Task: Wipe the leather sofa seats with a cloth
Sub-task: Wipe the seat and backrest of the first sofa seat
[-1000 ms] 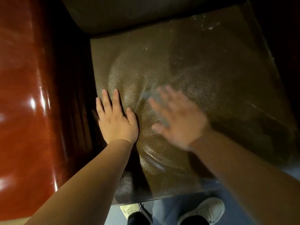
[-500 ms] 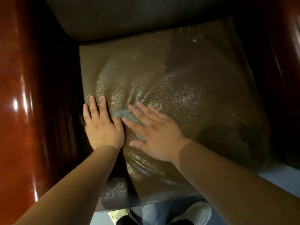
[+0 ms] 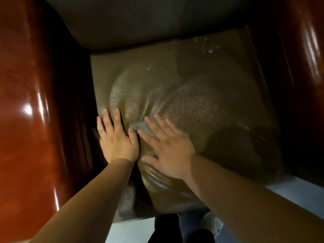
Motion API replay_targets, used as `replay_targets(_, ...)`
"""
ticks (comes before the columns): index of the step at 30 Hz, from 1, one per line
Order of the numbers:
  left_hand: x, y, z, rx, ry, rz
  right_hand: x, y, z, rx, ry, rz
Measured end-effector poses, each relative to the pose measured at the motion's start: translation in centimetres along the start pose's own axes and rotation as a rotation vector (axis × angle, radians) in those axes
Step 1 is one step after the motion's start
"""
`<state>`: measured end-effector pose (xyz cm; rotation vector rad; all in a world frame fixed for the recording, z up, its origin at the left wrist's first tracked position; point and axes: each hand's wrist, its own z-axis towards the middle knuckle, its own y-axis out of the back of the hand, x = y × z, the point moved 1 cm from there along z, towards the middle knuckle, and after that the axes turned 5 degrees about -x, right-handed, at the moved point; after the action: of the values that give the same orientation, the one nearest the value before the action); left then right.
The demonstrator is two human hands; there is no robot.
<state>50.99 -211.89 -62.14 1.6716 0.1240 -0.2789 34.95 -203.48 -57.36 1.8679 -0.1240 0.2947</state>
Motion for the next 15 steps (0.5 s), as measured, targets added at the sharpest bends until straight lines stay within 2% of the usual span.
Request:
replay_targets(1, -0.1, 0.2, 0.0, 0.009, 0.001, -0.001, -0.5, 0.3, -0.1, 0.037, 0.079, -0.014)
replay_targets(3, -0.2, 0.4, 0.1, 0.027, 0.005, -0.008, -3.7, 1.4, 0.3, 0.05, 0.091, -0.063)
replay_targets(5, -0.2, 0.5, 0.1, 0.025, 0.008, -0.011, -8.3, 2.9, 1.2, 0.034, -0.059, -0.103)
replay_targets(7, -0.1, 0.3, 0.1, 0.015, 0.001, -0.006, -12.3, 4.2, 2.1, -0.001, -0.303, -0.085)
replay_targets(9, 0.1, 0.1, 0.1, -0.002, 0.002, -0.015, -13.1, 4.7, 3.4, -0.041, -0.499, -0.019)
replay_targets(11, 0.0, 0.2, 0.0, -0.017, 0.003, -0.018, -11.0, 4.1, 4.7, -0.089, -0.565, 0.016)
replay_targets(12, 0.1, 0.4, 0.0, -0.027, 0.002, -0.016, -9.2, 3.6, 5.0, -0.102, -0.503, 0.029)
replay_targets(15, 0.0, 1.1, 0.0, -0.013, -0.004, -0.012, -3.8, 1.7, 3.2, -0.056, -0.057, 0.002)
